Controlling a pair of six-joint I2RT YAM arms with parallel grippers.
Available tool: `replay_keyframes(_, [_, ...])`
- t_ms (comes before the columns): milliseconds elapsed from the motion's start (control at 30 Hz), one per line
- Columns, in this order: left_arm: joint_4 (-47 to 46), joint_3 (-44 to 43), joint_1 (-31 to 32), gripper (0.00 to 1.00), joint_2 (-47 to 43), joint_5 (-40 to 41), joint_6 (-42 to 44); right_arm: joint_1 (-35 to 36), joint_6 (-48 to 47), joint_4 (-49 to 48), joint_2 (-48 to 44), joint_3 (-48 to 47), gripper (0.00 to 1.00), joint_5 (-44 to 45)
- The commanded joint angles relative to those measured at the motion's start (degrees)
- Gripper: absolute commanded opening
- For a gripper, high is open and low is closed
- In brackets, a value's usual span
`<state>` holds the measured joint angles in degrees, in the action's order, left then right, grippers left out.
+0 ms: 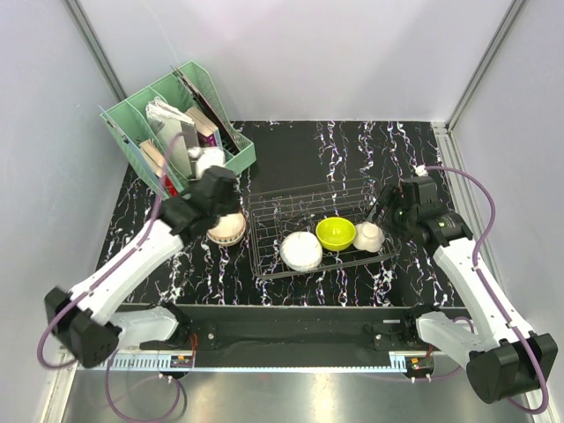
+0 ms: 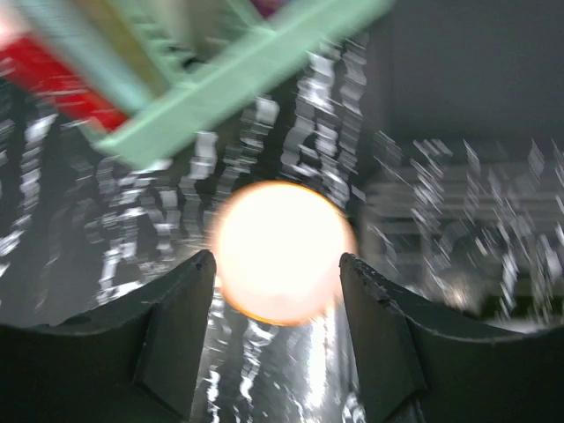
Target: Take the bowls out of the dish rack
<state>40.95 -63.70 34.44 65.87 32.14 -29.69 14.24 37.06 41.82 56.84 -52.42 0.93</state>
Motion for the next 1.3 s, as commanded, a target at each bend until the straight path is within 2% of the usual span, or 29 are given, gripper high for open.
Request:
replay_keyframes(0, [-0.61, -4.84, 12.28, 0.65, 8.91, -0.16, 6.74, -0.18, -1.11, -0.87, 0.55, -2.68, 0.8, -2.14])
replay_keyframes(100, [-0.52, -7.13, 19.32, 0.69, 14.88, 2.91, 10.52, -0.18, -1.55, -0.87, 0.2, -2.07, 0.8, -3.39])
replay_keyframes(167, [-0.34, -7.23, 21.89, 0.75, 16.39, 5.03, 11.76, -0.26, -1.99, -0.87, -0.32, -1.37, 0.8, -3.57])
replay_keyframes(200, [-0.43, -6.7, 23.47, 0.75, 16.92, 5.39, 12.37, -0.18, -2.08, -0.78, -0.76, -1.19, 0.8, -3.74])
replay_keyframes(400, [-1.31, -3.19, 24.89, 0.75, 13.69, -0.57, 14.66, -0.18, -2.52, -1.22, 0.46, 0.3, 0.8, -6.29])
replay_keyframes(600, [-4.99, -1.69, 24.8, 0.78, 11.3, -7.87, 12.82, -0.09, -1.29, -4.64, 2.05, 1.01, 0.82, -11.47])
replay_keyframes(900, [-6.06, -5.73, 24.37, 0.78, 16.75, -18.5, 4.04, -0.09, -0.93, -6.4, 3.28, -0.75, 0.81, -14.46])
replay_keyframes(1067, [-7.63, -2.14, 19.72, 0.79, 14.39, -26.67, -2.82, -0.09, -1.02, -6.58, 3.89, -0.58, 0.82, -14.2])
replay_keyframes(1267, [-6.77, 1.04, 15.23, 0.79, 8.76, -28.26, -8.88, -0.09, -0.85, -7.55, 5.12, 0.3, 0.82, -14.55])
